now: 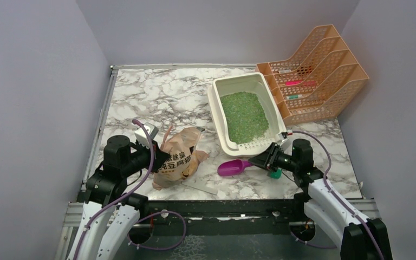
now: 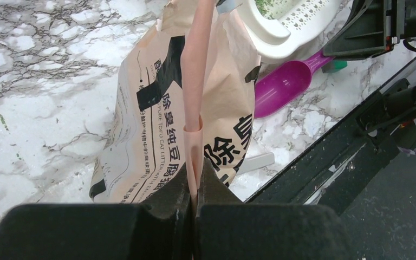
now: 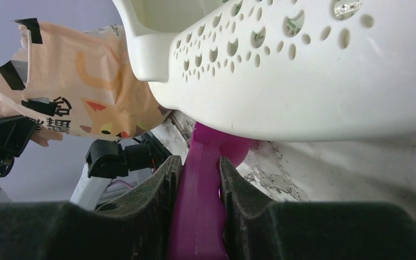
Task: Fill the litter box with clean litter
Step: Place the spatula at the center of the board.
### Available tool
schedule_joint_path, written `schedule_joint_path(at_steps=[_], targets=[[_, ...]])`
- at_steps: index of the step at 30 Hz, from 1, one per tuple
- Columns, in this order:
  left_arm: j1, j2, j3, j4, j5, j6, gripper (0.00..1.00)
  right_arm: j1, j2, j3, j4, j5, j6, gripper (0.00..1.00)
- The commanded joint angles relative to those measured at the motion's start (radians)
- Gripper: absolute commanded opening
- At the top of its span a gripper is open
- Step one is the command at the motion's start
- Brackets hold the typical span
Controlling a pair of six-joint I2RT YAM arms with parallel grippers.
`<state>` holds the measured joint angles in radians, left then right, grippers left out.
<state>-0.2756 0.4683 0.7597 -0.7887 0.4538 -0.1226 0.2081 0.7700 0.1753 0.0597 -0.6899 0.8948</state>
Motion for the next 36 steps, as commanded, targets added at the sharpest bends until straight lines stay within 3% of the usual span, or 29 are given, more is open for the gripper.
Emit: schedule_joint_path(at_steps=[1, 6, 16, 30, 36], targets=[[0.013, -0.029, -0.011, -0.012, -0.033, -0.009, 0.00, -0.001, 0.004, -0.032, 0.078, 0.074, -0.014, 0.12], [0.014, -0.046, -0.012, -0.011, -0.031, -0.010, 0.00, 0.000, 0.003, -0.004, -0.027, 0.079, -0.065, 0.34], [0.015, -0.001, -0.012, -0.010, -0.018, -0.001, 0.00, 0.000, -0.004, 0.195, -0.374, 0.190, -0.233, 0.56], [0.014, 0.015, -0.013, -0.012, -0.003, 0.014, 0.00, -0.001, -0.002, 0.201, -0.411, 0.225, -0.272, 0.62], [0.015, 0.013, -0.013, -0.011, -0.004, 0.013, 0.00, -0.001, 0.006, 0.215, -0.432, 0.243, -0.270, 0.70]])
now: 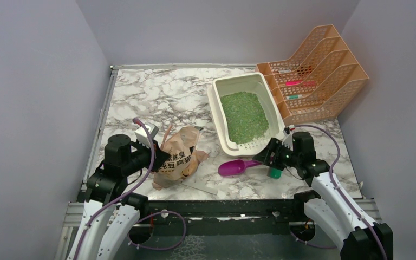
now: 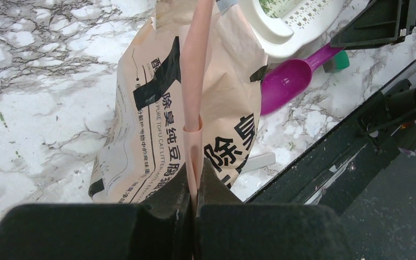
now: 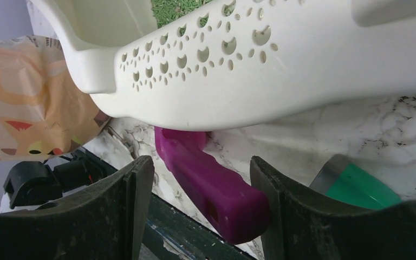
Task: Fill the litter box with clean litter
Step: Place the spatula at the center of the board.
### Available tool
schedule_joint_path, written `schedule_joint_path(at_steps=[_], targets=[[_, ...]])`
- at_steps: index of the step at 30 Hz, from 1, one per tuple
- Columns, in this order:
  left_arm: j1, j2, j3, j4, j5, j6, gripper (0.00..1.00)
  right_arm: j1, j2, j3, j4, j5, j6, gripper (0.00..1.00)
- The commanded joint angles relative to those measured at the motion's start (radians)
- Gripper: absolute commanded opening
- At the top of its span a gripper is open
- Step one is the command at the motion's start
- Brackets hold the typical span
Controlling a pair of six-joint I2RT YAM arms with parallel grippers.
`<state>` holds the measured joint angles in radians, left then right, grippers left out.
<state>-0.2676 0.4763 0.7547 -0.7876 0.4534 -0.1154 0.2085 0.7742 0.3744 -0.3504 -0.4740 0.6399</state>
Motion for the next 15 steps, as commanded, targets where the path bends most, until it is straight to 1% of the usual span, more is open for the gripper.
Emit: schedule_joint_path(at_steps=[1, 7, 8, 9, 10, 15], targets=[[0.006, 0.006, -0.008, -0.013, -0.004, 0.006, 0.00, -0.001, 0.003, 0.019, -0.026, 0.029, -0.014, 0.71], [0.007, 0.011, -0.007, -0.012, -0.006, 0.005, 0.00, -0.001, 0.001, 0.074, -0.073, 0.106, -0.015, 0.78], [0.007, 0.011, -0.008, -0.012, -0.006, 0.005, 0.00, 0.000, 0.000, 0.085, -0.080, 0.125, -0.018, 0.80], [0.007, 0.010, -0.007, -0.013, -0.004, 0.005, 0.00, -0.001, -0.002, 0.098, -0.087, 0.143, -0.019, 0.85], [0.007, 0.010, -0.008, -0.012, -0.004, 0.007, 0.00, -0.001, -0.005, 0.113, -0.095, 0.163, -0.020, 0.86], [0.007, 0.006, -0.007, -0.012, 0.001, 0.009, 0.00, -0.001, -0.008, 0.180, -0.130, 0.202, -0.004, 0.89]])
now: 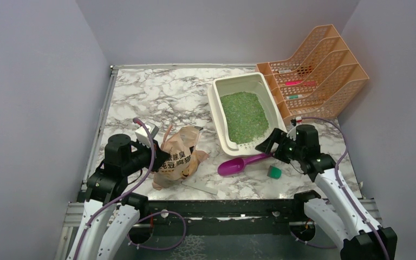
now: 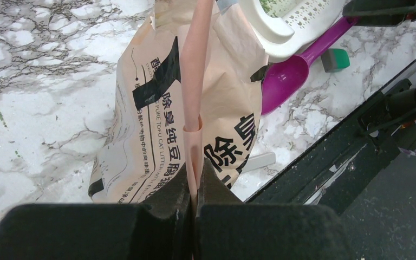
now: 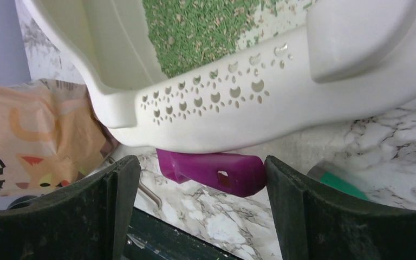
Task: Fill the litter box with clean litter
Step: Place the spatula at the center of the board.
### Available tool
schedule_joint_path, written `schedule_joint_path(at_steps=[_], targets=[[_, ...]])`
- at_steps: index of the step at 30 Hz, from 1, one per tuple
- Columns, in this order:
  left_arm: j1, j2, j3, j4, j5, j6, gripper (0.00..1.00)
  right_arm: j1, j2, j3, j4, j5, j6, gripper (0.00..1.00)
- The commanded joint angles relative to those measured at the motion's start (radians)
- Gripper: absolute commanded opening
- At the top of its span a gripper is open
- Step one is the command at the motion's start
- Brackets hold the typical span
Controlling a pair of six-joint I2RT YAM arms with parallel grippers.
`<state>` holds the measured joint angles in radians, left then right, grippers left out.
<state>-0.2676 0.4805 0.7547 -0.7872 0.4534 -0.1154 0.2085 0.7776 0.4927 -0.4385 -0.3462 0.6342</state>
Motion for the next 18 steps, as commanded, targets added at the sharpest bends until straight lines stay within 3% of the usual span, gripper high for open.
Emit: schedule_joint_path(at_steps=[1, 12, 14, 18], targets=[[0.007, 0.001, -0.007, -0.013, 0.000, 0.009, 0.00, 0.000, -0.012, 0.072, -0.045, 0.074, 0.004, 0.89], [0.007, -0.018, -0.008, -0.013, -0.002, 0.008, 0.00, -0.001, -0.051, 0.162, -0.074, 0.115, -0.003, 0.89], [0.007, -0.018, -0.008, -0.013, 0.000, 0.010, 0.00, -0.001, -0.062, 0.164, -0.008, 0.046, -0.046, 0.88], [0.006, -0.013, -0.005, -0.012, 0.020, 0.020, 0.00, 0.000, -0.030, 0.129, 0.298, -0.303, -0.103, 0.84]])
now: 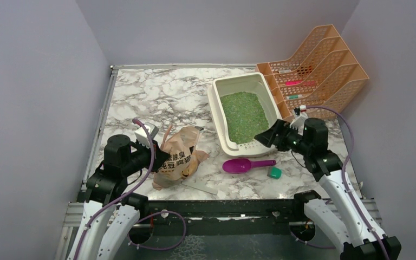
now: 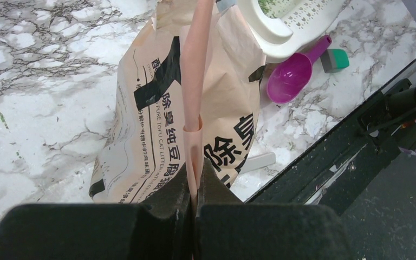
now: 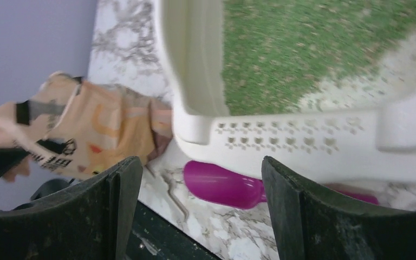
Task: Fill the litter box with clean litter
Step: Place the spatula at the center of the board, then adjust the cat litter bag at the center of the board.
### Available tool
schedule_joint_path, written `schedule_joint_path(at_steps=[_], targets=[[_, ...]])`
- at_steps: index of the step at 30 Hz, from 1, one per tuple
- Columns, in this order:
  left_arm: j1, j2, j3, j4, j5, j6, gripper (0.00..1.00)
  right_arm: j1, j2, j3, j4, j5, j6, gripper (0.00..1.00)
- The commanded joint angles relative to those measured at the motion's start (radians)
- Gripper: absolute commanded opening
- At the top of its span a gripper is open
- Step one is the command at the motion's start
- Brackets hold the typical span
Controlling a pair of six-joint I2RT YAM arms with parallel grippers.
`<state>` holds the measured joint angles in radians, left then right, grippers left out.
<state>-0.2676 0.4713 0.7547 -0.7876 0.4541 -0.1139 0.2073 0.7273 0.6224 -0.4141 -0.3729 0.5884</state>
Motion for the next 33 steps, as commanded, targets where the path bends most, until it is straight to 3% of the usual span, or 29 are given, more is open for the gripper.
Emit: schedule_joint_path(at_steps=[1, 4, 8, 11, 15, 20, 28, 33], targets=[[0.007, -0.005, -0.005, -0.012, 0.034, 0.024, 0.00, 0.000, 0.039, -0.021, 0.394, -0.340, -0.037, 0.83], [0.007, -0.017, 0.018, -0.012, 0.042, 0.037, 0.00, 0.035, 0.148, -0.046, 0.708, -0.598, -0.045, 0.83], [0.007, -0.031, 0.050, 0.004, 0.113, 0.031, 0.00, 0.188, 0.361, 0.118, 0.605, -0.584, -0.314, 0.84], [0.007, -0.016, 0.082, -0.009, 0.139, 0.013, 0.00, 0.253, 0.464, 0.146, 0.739, -0.659, -0.402, 0.86], [0.007, -0.021, 0.138, -0.026, 0.160, 0.004, 0.00, 0.346, 0.549, 0.193, 0.765, -0.665, -0.715, 0.90], [0.007, -0.004, 0.171, -0.069, 0.189, 0.002, 0.00, 0.442, 0.684, 0.327, 0.532, -0.713, -1.084, 0.91], [0.007, 0.010, 0.173, -0.090, 0.207, -0.012, 0.00, 0.550, 0.896, 0.445, 0.517, -0.772, -1.174, 0.92], [0.006, 0.018, 0.182, -0.103, 0.215, 0.000, 0.00, 0.569, 0.992, 0.522, 0.497, -0.731, -1.177, 0.92]])
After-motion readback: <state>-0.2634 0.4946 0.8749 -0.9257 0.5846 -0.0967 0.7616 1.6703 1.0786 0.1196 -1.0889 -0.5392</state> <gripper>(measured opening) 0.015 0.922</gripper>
